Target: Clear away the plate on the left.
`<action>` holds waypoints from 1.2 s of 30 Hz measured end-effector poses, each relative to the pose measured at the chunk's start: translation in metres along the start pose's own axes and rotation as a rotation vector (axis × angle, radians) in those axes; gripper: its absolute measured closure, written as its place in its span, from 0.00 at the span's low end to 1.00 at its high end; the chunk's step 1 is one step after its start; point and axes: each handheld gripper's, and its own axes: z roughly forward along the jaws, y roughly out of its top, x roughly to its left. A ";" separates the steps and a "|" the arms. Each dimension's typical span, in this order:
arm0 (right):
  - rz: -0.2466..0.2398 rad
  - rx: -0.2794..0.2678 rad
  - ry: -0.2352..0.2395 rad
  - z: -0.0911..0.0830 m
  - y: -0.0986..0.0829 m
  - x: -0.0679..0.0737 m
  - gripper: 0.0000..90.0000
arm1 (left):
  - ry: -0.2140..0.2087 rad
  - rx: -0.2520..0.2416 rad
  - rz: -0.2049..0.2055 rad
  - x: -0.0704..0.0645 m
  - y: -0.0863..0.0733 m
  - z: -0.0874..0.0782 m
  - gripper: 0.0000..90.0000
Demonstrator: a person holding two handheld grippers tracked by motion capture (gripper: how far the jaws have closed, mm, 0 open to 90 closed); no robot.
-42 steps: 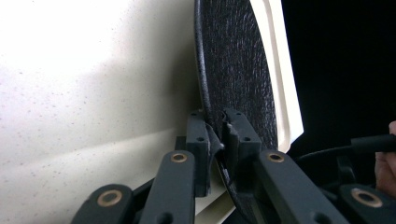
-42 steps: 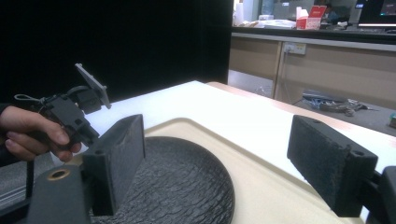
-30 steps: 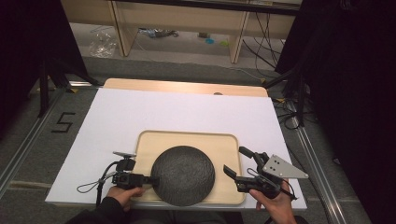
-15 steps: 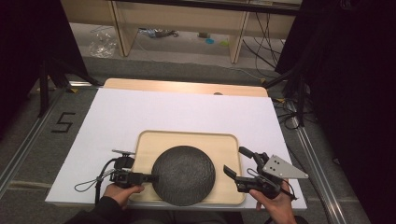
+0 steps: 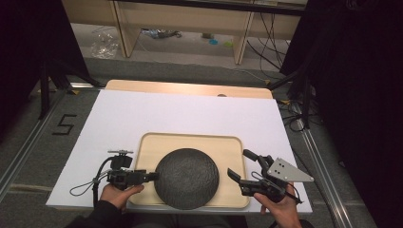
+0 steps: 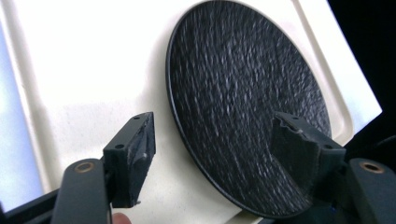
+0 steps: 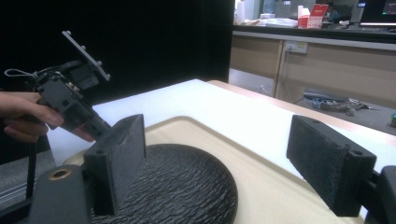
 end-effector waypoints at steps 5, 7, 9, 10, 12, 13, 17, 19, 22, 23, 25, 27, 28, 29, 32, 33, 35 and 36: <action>0.000 0.000 0.002 0.000 0.000 0.000 0.23 | 0.006 -0.069 0.032 -0.003 0.001 -0.008 0.31; 0.000 0.002 0.001 0.000 0.000 0.000 0.23 | 0.005 -0.088 0.051 -0.004 0.002 -0.012 0.31; -0.001 0.003 0.002 0.000 0.000 0.000 0.23 | 0.010 -0.113 0.065 -0.004 0.003 -0.017 0.30; 0.001 -0.003 0.002 0.001 -0.001 0.000 0.23 | 0.010 -0.126 0.072 -0.004 0.004 -0.019 0.30; 0.000 0.002 0.002 0.000 0.000 -0.001 0.23 | 0.009 -0.149 0.084 -0.003 0.004 -0.023 0.29; 0.001 0.003 0.003 0.000 0.000 -0.001 0.23 | 0.008 -0.162 0.083 -0.003 0.004 -0.025 0.29; -0.001 -0.001 0.005 0.001 -0.001 0.000 0.23 | -0.014 -0.212 0.082 0.000 0.005 -0.034 0.29; 0.001 -0.013 0.006 0.001 -0.001 0.000 0.23 | -0.013 -0.236 0.091 0.000 0.005 -0.038 0.28; 0.001 -0.007 0.007 0.001 -0.001 -0.001 0.23 | -0.012 -0.259 0.098 0.003 0.005 -0.044 0.27; 0.003 -0.016 0.008 0.002 -0.001 -0.001 0.23 | -0.016 -0.265 0.096 0.003 0.005 -0.046 0.27; 0.012 0.013 0.008 -0.001 -0.001 0.000 0.23 | -0.017 -0.282 0.098 0.005 0.006 -0.049 0.27; 0.000 0.004 0.005 0.000 -0.001 0.000 0.23 | -0.011 -0.303 0.113 0.005 0.005 -0.053 0.26; 0.000 0.004 0.005 0.000 -0.001 0.000 0.23 | -0.008 -0.313 0.118 0.004 0.005 -0.055 0.26; 0.000 0.003 0.004 0.000 -0.001 0.000 0.23 | -0.009 -0.324 0.127 0.004 0.005 -0.057 0.26; -0.001 0.001 0.002 0.000 -0.001 -0.001 0.23 | -0.026 -0.347 0.143 0.005 0.003 -0.063 0.25; -0.001 0.001 0.002 0.000 -0.001 -0.001 0.23 | -0.026 -0.347 0.143 0.005 0.003 -0.063 0.24; -0.002 0.004 0.002 0.000 -0.001 0.000 0.23 | -0.034 -0.367 0.153 0.005 0.001 -0.066 0.24; -0.002 0.004 0.002 0.000 -0.001 0.000 0.23 | -0.028 -0.377 0.160 0.005 0.001 -0.068 0.24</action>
